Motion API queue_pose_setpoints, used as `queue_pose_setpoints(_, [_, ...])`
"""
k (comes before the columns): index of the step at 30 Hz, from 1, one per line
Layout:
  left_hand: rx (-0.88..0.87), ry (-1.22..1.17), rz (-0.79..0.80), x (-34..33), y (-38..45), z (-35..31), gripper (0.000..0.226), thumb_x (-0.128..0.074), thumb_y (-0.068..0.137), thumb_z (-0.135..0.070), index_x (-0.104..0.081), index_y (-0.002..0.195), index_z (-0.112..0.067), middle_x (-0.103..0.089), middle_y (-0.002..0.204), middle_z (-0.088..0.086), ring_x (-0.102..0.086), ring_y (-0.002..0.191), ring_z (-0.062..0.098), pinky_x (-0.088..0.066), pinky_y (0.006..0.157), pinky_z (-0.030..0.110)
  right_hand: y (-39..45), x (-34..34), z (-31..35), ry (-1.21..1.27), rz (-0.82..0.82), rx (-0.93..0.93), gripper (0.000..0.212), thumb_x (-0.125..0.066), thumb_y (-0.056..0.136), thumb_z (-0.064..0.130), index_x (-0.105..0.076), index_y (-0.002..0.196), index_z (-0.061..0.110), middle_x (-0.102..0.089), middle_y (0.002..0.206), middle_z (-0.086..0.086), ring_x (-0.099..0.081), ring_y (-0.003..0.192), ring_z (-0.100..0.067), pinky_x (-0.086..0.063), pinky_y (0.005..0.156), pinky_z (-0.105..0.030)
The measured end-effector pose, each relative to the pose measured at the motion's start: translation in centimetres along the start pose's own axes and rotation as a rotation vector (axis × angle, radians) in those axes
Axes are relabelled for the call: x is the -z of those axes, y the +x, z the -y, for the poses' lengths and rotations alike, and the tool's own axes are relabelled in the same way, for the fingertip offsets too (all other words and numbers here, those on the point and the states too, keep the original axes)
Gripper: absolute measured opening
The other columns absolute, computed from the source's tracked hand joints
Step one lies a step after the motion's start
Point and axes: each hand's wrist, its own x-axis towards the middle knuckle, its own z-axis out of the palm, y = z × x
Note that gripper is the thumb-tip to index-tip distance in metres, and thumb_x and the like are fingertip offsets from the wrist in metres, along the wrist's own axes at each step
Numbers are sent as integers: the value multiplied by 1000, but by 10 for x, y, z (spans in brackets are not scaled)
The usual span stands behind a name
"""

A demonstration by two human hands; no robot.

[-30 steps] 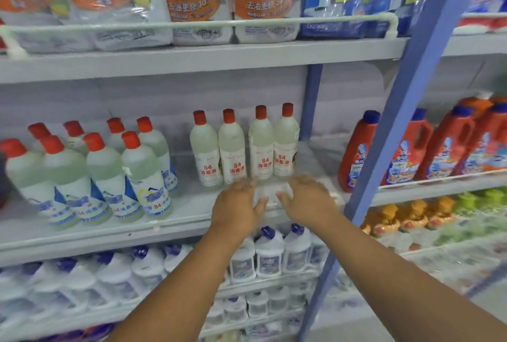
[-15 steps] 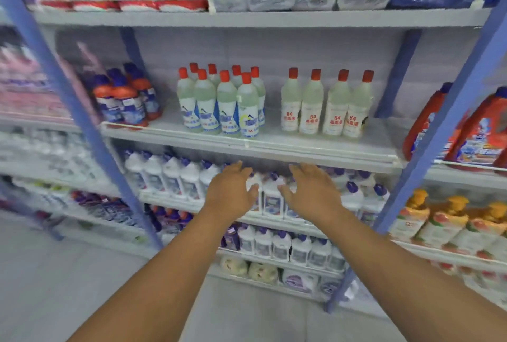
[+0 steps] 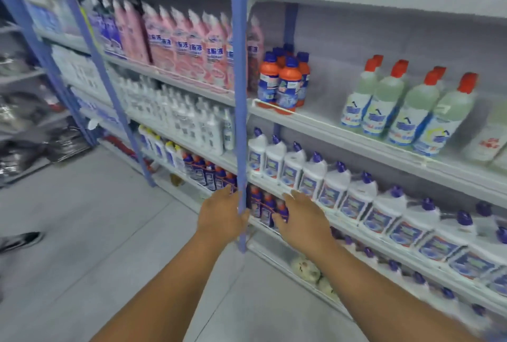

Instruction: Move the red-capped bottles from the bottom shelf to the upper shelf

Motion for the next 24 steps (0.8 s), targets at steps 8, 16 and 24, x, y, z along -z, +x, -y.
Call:
queue_pose_setpoints(8, [101, -14, 64, 13, 54, 170, 60, -47, 98, -50, -38, 154, -31, -36, 160, 4, -31, 147, 23, -31, 115, 36, 106, -49, 153, 20, 103, 72, 64, -46, 98, 51, -38, 153, 19, -40, 154, -9, -40, 139, -30, -37, 113, -44])
queue_pose_setpoints(16, [88, -14, 148, -16, 162, 239, 62, -46, 99, -51, -33, 156, -28, -33, 162, 3, -28, 149, 21, -29, 117, 37, 221, -100, 190, -2, 144, 38, 68, -44, 98, 53, -35, 154, 15, -37, 158, -9, -39, 143, -30, -35, 116, -42])
queue_pose_setpoints(24, [90, 27, 240, -76, 268, 308, 63, -43, 100, -53, -32, 157, -27, -32, 162, 3, -30, 149, 22, -34, 115, 38, 346, -183, 212, 15, 277, 21, 70, -40, 101, 53, -23, 158, 16, -24, 165, -10, -24, 151, -30, -27, 121, -43])
